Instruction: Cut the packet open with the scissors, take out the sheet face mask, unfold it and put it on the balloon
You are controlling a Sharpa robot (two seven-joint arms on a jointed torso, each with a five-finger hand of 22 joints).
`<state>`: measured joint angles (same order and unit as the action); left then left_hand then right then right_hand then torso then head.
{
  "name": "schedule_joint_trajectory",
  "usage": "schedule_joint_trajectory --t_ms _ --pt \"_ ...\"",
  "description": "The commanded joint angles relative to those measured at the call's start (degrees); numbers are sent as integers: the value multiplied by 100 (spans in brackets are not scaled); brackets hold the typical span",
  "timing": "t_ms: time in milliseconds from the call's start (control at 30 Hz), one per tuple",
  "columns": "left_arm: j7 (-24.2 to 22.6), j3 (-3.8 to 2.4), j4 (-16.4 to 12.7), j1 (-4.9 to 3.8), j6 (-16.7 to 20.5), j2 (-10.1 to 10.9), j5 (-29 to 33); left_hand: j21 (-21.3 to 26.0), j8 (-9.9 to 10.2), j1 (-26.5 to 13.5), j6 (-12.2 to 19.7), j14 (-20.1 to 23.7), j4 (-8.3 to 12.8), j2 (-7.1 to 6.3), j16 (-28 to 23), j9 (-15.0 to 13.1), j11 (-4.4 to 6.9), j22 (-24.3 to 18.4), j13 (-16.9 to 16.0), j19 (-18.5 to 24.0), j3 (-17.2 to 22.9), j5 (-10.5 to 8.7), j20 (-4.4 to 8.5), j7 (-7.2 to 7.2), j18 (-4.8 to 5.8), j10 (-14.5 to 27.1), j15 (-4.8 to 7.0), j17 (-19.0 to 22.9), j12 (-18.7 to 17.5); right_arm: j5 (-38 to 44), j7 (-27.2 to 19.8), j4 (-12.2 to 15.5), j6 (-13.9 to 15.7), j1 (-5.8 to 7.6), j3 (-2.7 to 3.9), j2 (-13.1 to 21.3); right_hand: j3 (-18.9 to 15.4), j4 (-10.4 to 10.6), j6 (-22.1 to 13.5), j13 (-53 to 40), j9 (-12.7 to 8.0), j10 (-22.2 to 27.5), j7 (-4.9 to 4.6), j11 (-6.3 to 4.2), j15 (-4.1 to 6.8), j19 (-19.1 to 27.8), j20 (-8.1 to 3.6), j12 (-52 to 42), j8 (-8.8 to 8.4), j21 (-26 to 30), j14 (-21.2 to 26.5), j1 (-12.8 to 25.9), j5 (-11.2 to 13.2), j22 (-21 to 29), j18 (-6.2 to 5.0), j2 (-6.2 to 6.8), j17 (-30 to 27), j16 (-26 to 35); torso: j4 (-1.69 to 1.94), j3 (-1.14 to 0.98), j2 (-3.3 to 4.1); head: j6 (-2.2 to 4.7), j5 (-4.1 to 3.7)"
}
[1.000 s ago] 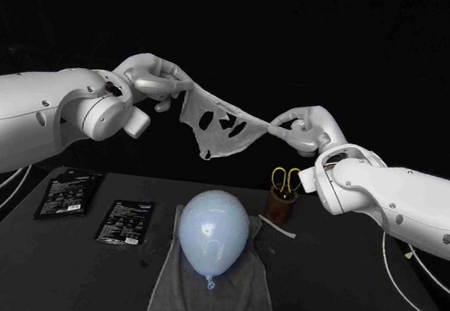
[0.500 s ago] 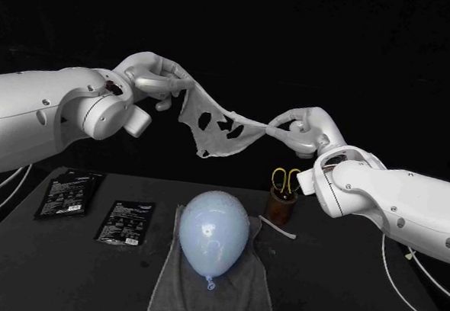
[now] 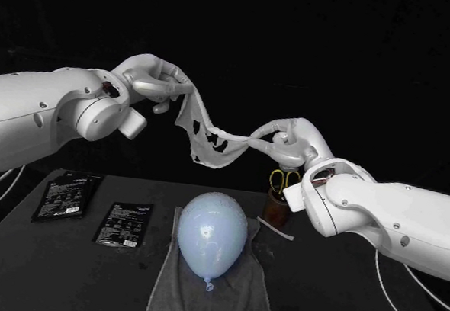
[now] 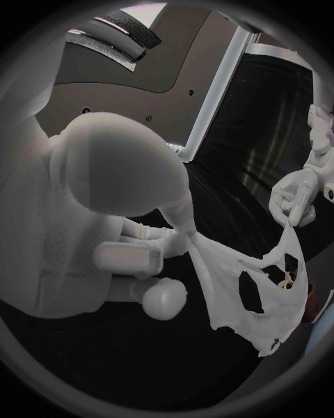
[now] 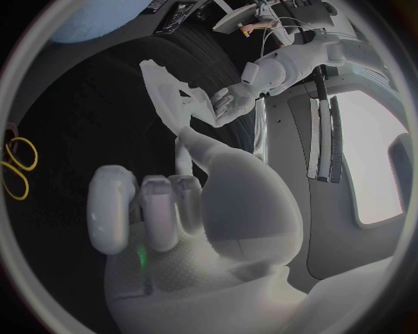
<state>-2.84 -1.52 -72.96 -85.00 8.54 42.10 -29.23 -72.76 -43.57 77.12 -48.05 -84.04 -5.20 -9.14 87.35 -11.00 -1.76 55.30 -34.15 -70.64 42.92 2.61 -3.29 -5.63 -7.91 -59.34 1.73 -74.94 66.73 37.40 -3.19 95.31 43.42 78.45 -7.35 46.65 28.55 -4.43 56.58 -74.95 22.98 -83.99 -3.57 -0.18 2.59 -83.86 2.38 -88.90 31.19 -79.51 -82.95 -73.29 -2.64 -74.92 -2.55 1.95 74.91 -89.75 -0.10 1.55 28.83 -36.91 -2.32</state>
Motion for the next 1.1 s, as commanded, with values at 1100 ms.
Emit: schedule_joint_trajectory --t_ms 1100 --pt "-260 357 -203 292 -1441 536 -809 -7 -12 -13 -33 -248 35 79 24 -271 41 -34 4 -6 5 19 -8 -7 91 -37 45 -395 -12 -910 -776 868 79 -1771 -150 -632 83 5 31 -1404 68 -529 -8 -37 140 -216 -15 -13 46 65 -705 57 -15 -1189 19 -39 1509 -25 24 179 -398 -455 355"
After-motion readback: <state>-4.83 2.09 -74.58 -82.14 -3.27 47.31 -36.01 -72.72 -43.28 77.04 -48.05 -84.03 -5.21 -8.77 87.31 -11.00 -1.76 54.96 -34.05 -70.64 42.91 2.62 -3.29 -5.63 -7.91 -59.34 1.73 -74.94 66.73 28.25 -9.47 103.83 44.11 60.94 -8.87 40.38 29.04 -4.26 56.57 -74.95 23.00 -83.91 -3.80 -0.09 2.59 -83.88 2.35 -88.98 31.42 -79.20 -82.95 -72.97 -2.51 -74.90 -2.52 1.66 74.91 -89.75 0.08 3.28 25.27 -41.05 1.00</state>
